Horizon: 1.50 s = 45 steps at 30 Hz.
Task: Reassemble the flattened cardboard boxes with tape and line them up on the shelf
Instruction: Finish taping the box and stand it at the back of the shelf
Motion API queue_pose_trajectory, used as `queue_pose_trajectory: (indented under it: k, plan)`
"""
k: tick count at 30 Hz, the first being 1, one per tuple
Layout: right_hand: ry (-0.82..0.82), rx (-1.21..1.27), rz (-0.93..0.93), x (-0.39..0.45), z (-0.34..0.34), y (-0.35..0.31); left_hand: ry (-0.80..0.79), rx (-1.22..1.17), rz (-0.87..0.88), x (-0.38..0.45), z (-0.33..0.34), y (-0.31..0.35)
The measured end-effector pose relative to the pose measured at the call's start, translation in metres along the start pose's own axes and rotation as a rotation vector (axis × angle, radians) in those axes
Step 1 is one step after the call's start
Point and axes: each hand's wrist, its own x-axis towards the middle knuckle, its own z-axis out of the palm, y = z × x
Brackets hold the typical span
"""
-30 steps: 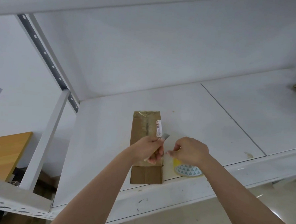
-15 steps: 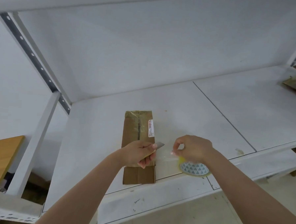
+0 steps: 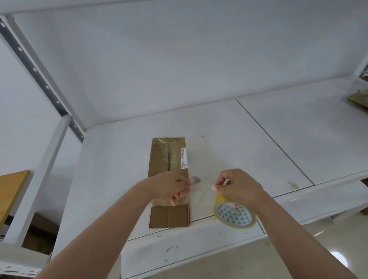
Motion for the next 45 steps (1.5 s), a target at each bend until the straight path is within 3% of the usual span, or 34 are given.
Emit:
queue_pose_trajectory:
  k: [2, 6, 11, 14, 16, 19, 22, 24, 26, 30, 36, 40, 45]
  plan:
    - [0.009, 0.029, 0.026, 0.0, 0.003, 0.0, 0.073, -0.13, -0.012, 0.002, 0.002, -0.009]
    - [0.004, -0.014, 0.077, 0.001, 0.007, -0.002, 0.325, 0.122, -0.035, 0.012, 0.019, -0.01]
    - [0.069, -0.232, 0.169, -0.001, -0.017, 0.015, 0.367, 0.185, -0.114, 0.009, 0.019, -0.004]
    - [0.17, -0.141, 0.106, 0.0, -0.026, 0.014, 0.319, 0.329, -0.162, 0.014, 0.023, 0.003]
    - [0.213, -0.032, 0.057, 0.0, -0.024, 0.007, 0.378, 0.405, -0.202, 0.017, 0.028, 0.007]
    - [0.246, 0.1, -0.001, -0.003, -0.023, 0.004, 0.401, 0.365, -0.221, 0.013, 0.029, 0.008]
    - [0.267, 0.163, -0.033, -0.008, -0.027, 0.006, 0.419, 0.041, -0.183, 0.007, 0.021, 0.003]
    - [0.269, 0.168, -0.051, -0.009, -0.027, 0.004, 0.574, -0.303, -0.128, -0.003, 0.017, 0.006]
    - [0.266, 0.17, -0.061, -0.009, -0.025, 0.0, 0.681, -0.469, -0.025, -0.011, 0.018, 0.022]
    - [0.263, 0.175, -0.091, -0.009, -0.022, -0.007, 0.551, -0.516, 0.051, -0.01, 0.029, 0.053]
    - [0.49, 0.154, -0.117, -0.012, -0.018, -0.015, 0.616, -0.774, 0.053, -0.011, 0.034, 0.072]
    - [0.515, 0.231, -0.183, -0.009, -0.014, -0.02, 0.566, -0.952, -0.008, -0.018, 0.038, 0.073]
    - [0.608, 0.178, -0.196, -0.002, -0.002, -0.017, 0.517, -0.916, 0.012, -0.03, 0.041, 0.067]
